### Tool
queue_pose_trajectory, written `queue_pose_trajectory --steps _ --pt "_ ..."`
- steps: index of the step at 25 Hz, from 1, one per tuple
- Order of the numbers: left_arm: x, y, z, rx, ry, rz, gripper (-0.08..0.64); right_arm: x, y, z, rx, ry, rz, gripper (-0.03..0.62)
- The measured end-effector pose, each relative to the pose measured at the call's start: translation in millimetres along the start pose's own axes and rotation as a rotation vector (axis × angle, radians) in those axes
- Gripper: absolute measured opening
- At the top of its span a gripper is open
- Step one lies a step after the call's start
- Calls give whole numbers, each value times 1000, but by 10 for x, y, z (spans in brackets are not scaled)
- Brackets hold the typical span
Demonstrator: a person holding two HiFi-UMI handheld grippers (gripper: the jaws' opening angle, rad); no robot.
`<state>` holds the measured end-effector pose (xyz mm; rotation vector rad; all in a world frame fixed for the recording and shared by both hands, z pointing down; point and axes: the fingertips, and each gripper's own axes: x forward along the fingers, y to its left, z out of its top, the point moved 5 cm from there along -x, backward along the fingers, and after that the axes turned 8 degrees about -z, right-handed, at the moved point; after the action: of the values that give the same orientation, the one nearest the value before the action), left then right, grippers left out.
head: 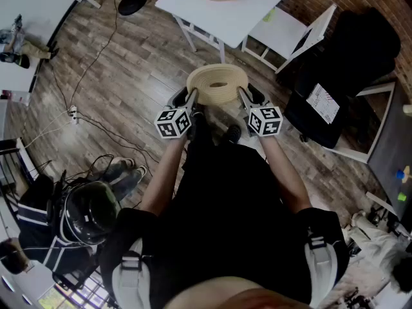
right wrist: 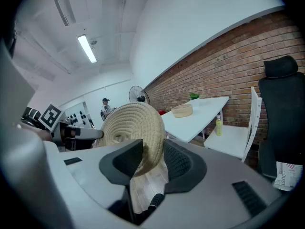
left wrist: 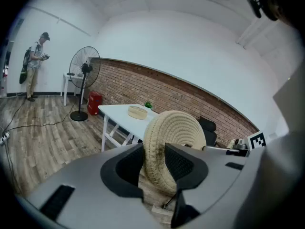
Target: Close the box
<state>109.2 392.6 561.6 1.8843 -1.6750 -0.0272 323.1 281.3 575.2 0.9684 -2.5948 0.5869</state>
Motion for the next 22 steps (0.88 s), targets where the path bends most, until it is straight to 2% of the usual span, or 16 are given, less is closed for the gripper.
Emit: queue_pose_trajectory --steps 12,22 --pt "-87 -27 -19 1 -17 12 145 -20 40 -38 17 -7 8 138" --pt "34 196 112 -15 -16 1 144 230 76 72 25 -1 -7 137"
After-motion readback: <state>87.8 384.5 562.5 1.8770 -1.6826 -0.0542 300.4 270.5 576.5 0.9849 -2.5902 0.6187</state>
